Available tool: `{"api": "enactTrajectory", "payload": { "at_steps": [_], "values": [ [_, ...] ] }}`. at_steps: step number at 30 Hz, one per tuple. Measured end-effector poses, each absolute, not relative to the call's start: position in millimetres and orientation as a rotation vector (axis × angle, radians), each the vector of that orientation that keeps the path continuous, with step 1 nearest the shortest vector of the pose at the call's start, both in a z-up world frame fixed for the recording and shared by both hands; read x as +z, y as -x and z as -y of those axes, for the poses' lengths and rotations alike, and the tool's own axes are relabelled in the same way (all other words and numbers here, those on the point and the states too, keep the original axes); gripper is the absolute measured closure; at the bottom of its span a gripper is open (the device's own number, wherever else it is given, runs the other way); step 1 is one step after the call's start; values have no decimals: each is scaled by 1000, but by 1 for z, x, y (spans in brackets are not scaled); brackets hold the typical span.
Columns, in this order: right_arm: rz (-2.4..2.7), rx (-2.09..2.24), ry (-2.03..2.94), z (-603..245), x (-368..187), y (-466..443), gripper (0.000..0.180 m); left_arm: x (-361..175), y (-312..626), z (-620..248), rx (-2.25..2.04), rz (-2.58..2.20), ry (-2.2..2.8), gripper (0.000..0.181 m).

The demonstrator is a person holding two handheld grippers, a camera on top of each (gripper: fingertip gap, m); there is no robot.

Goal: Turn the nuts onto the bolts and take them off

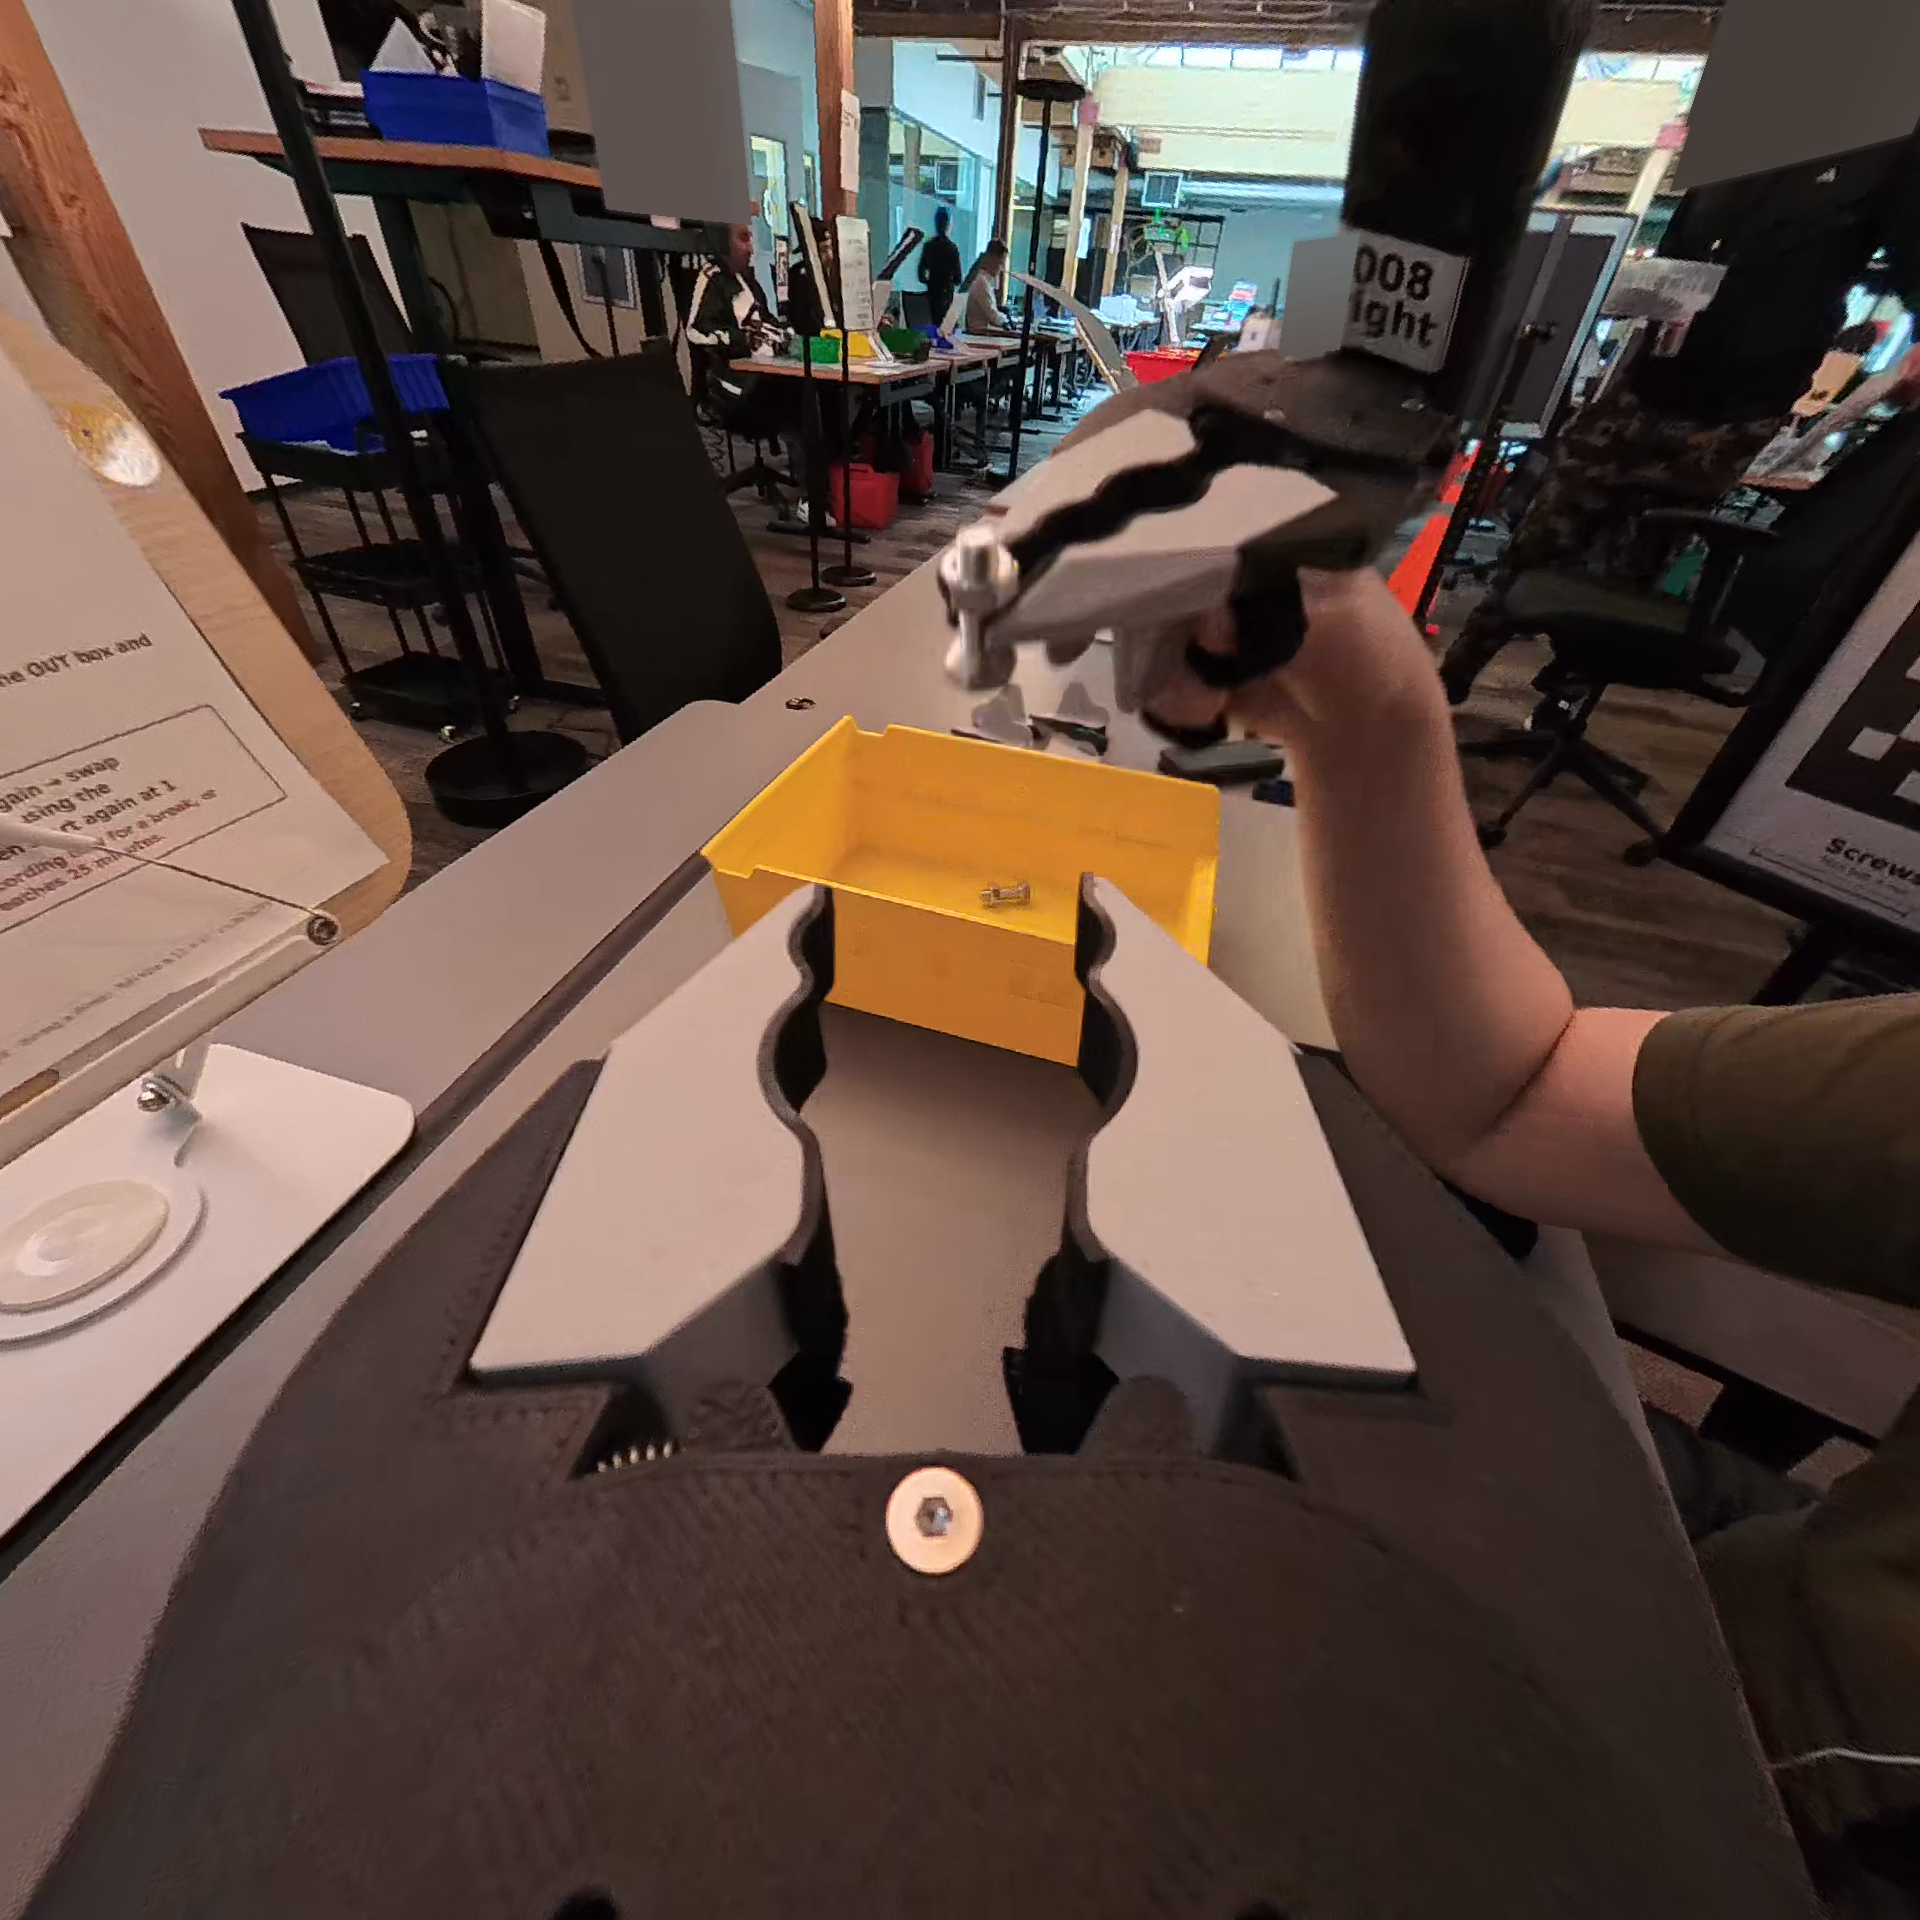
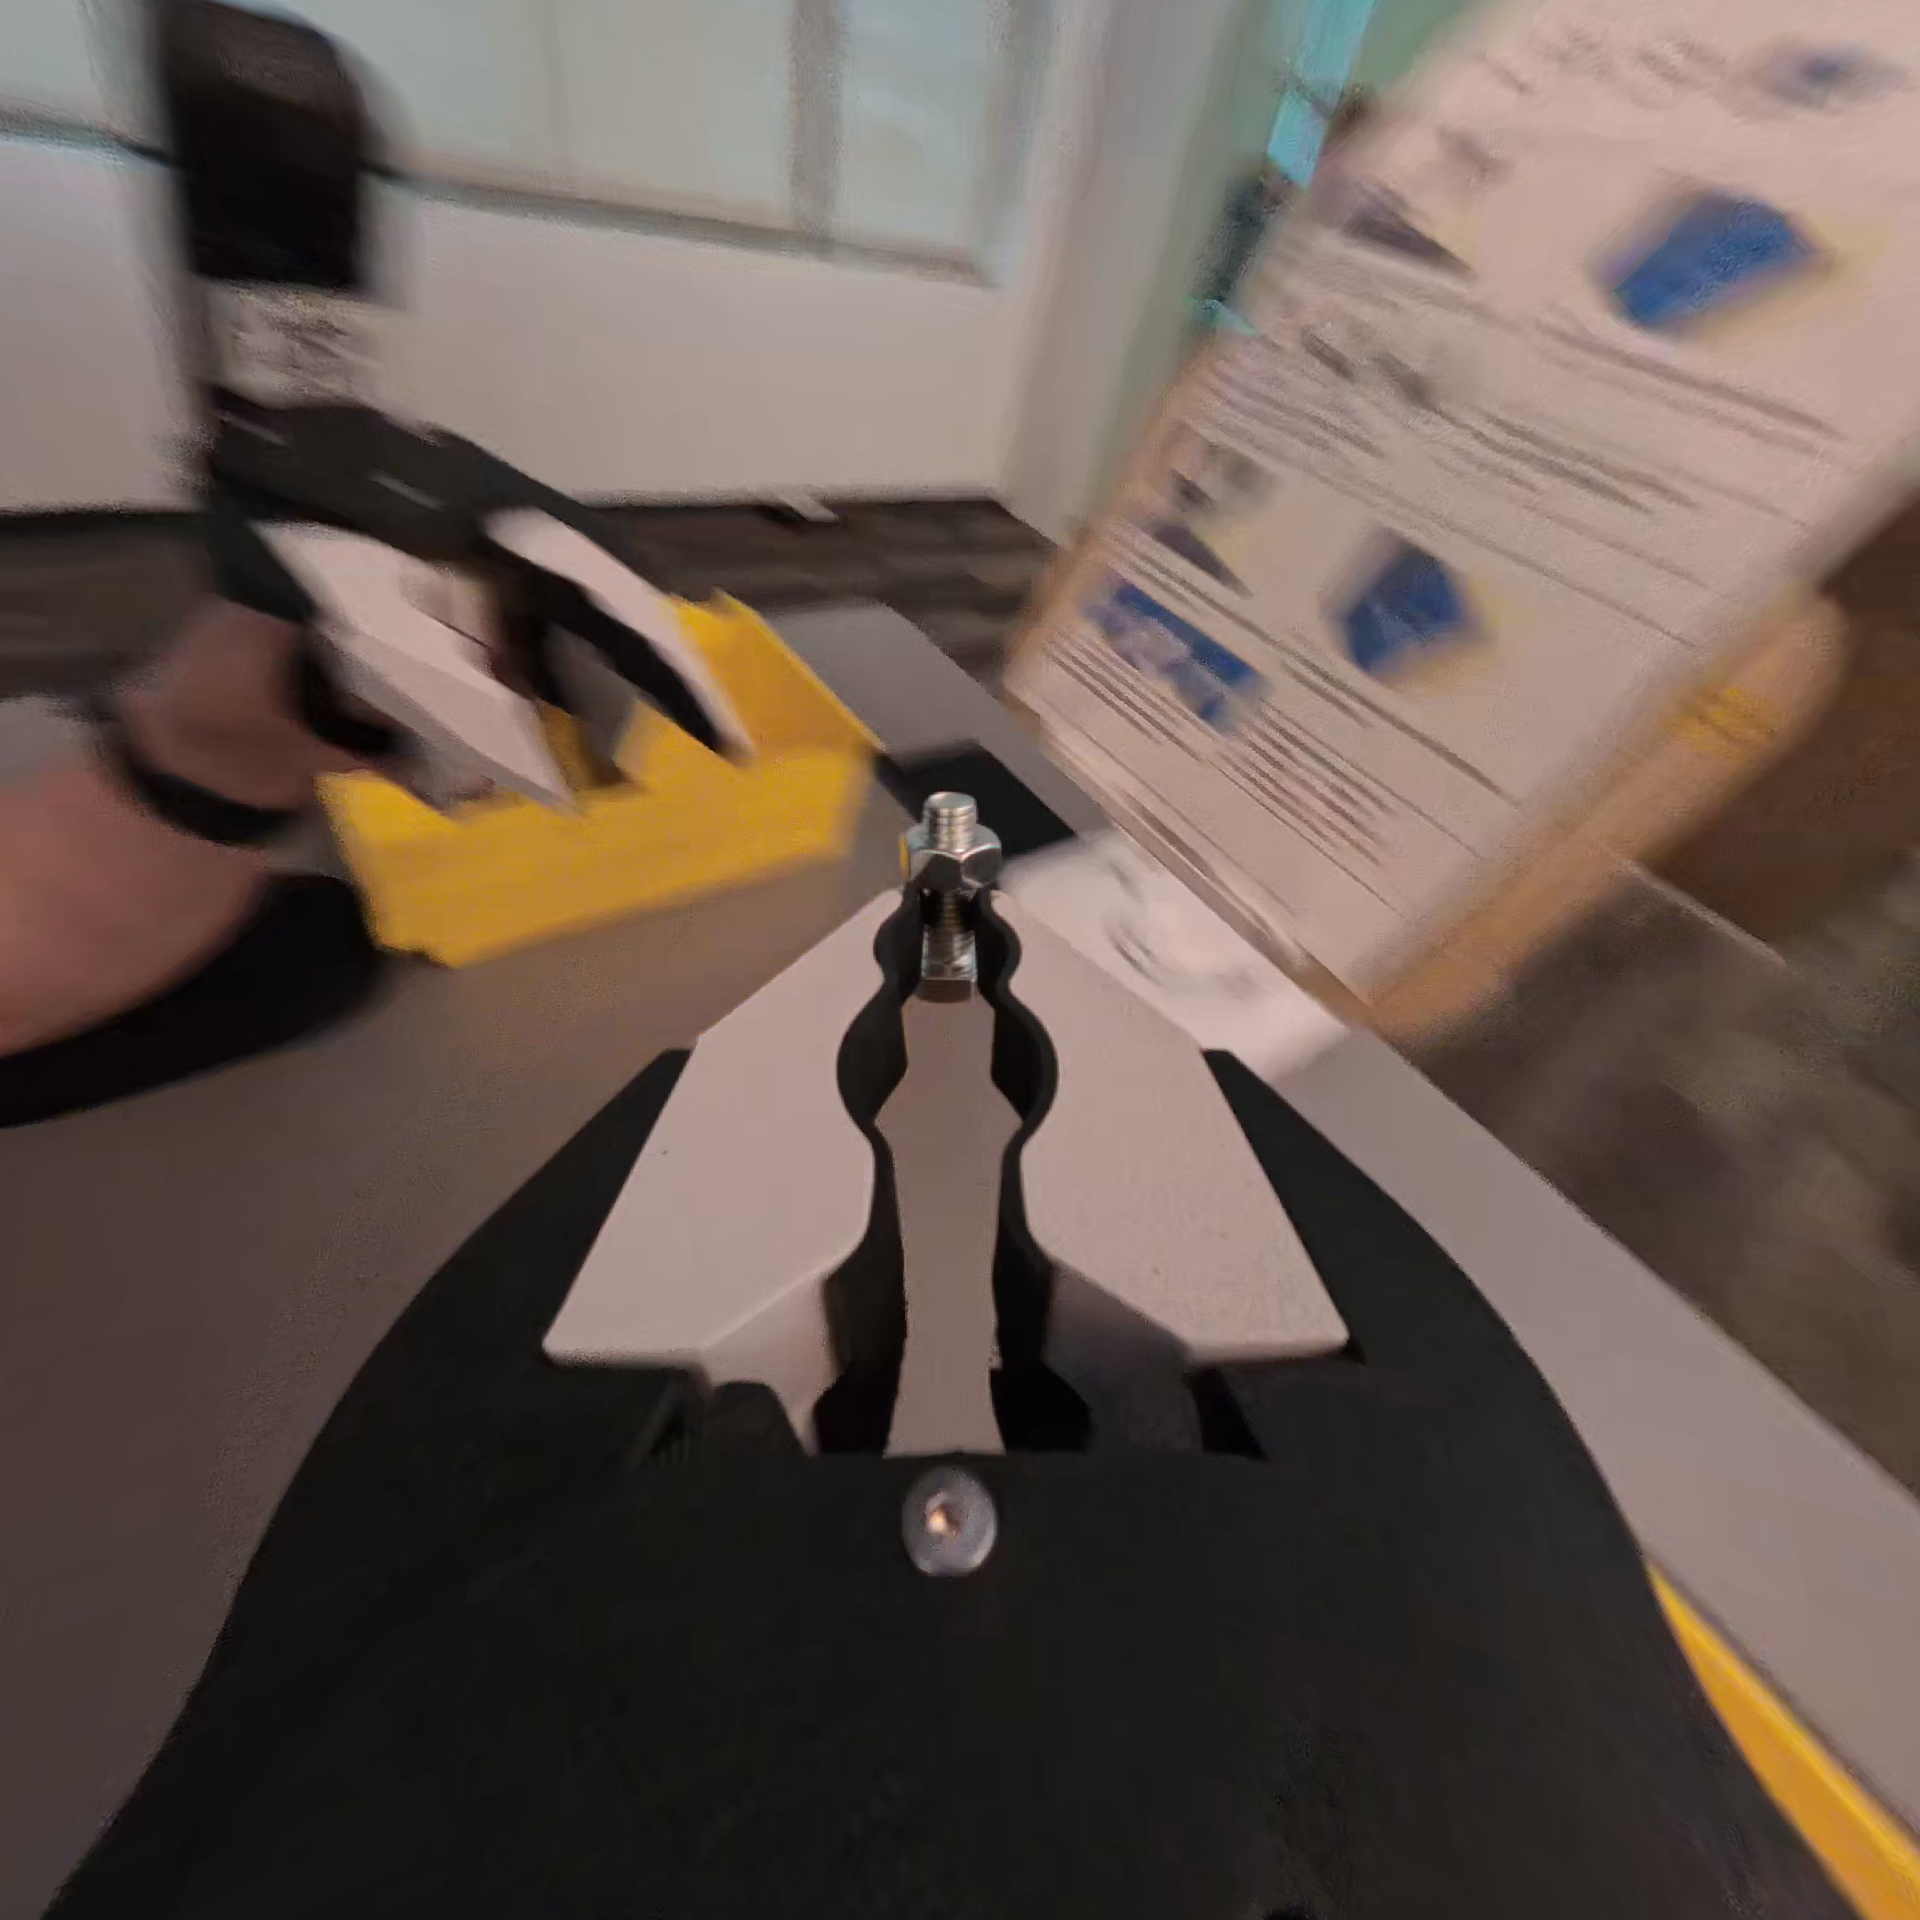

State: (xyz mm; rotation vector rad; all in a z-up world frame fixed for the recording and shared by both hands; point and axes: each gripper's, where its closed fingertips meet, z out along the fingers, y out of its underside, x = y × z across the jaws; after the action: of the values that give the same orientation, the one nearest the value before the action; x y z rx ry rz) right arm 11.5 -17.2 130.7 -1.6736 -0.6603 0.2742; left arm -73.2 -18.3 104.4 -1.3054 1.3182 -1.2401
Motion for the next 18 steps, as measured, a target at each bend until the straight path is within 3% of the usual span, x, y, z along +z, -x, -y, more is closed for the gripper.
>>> {"api": "enactTrajectory", "payload": {
  "at_steps": [3,7,12,18],
  "values": [
    [307,8,2032,31,83,-137,172,108,78,20,-1272,-1329,1306,142],
    [-91,41,2484,55,-25,-235,172,101,79,21,-1267,-1362,1356,142],
    [-117,126,2872,76,-121,-255,172,93,78,20,-1253,-1391,1400,142],
    [-88,131,2990,81,-148,-254,172,90,80,17,-1240,-1397,1423,143]
  ]
}}
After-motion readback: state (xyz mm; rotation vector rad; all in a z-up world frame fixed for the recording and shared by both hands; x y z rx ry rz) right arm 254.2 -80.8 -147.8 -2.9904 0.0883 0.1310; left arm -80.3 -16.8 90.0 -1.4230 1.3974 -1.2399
